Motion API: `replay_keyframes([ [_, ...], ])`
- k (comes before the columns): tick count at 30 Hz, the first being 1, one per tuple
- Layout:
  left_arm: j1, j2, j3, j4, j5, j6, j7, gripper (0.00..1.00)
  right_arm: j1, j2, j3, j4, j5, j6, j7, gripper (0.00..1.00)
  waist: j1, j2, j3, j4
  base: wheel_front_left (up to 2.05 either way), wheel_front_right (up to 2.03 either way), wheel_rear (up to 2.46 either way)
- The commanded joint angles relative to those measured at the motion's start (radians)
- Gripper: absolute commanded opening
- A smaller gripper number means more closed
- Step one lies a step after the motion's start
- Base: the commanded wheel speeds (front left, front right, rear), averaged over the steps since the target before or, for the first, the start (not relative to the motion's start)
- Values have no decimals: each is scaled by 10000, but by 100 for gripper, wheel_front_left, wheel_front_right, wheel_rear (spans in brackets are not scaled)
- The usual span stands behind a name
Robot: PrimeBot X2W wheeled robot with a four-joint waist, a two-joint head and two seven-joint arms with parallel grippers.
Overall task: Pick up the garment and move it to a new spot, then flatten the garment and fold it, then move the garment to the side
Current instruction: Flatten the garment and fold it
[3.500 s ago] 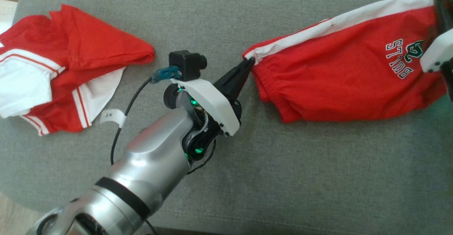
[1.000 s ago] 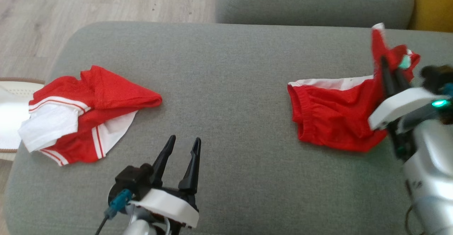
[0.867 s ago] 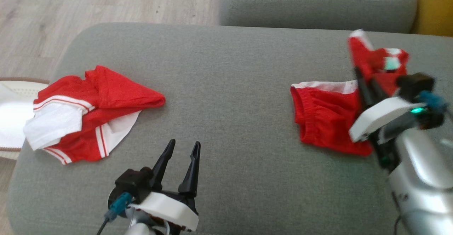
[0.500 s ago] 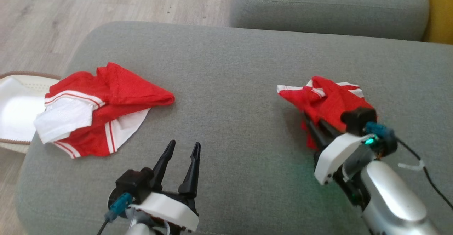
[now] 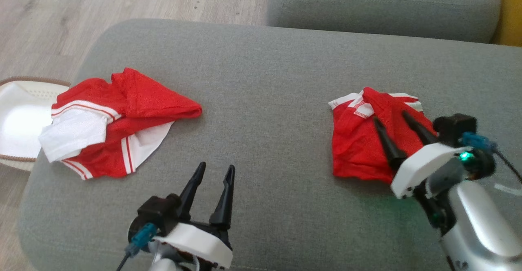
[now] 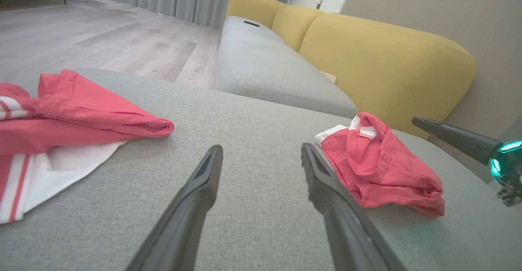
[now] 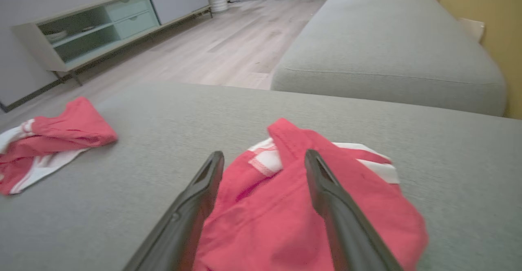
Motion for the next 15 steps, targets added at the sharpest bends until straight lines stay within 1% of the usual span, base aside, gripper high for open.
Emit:
replay_keyframes([
  [1,-254,-30,162,-349,-101,53,-80,100,-485,120,-404,-41,-374,75,239,100,0,0,49,25,0,0,0],
  [3,-312,-30,84,-344,-124,55,-80,100,-778,229,-944,355,-858,75,437,100,0,0,91,90,0,0,0],
  [5,-368,-30,6,-318,-173,46,-80,100,-1052,366,-1253,791,-1233,75,608,100,0,0,124,181,0,0,0],
  [9,-416,-30,-87,-265,-276,47,-80,100,-1497,611,-1580,1685,-1585,75,770,100,0,0,168,349,0,0,0],
  [14,-482,-30,-199,-230,-362,49,-80,100,-1913,743,-1833,2787,-1884,75,618,100,0,0,224,563,0,0,0],
  [15,-493,-30,-211,-225,-372,49,-80,100,-1980,757,-1864,2982,-1948,75,559,89,0,0,230,595,0,0,0],
])
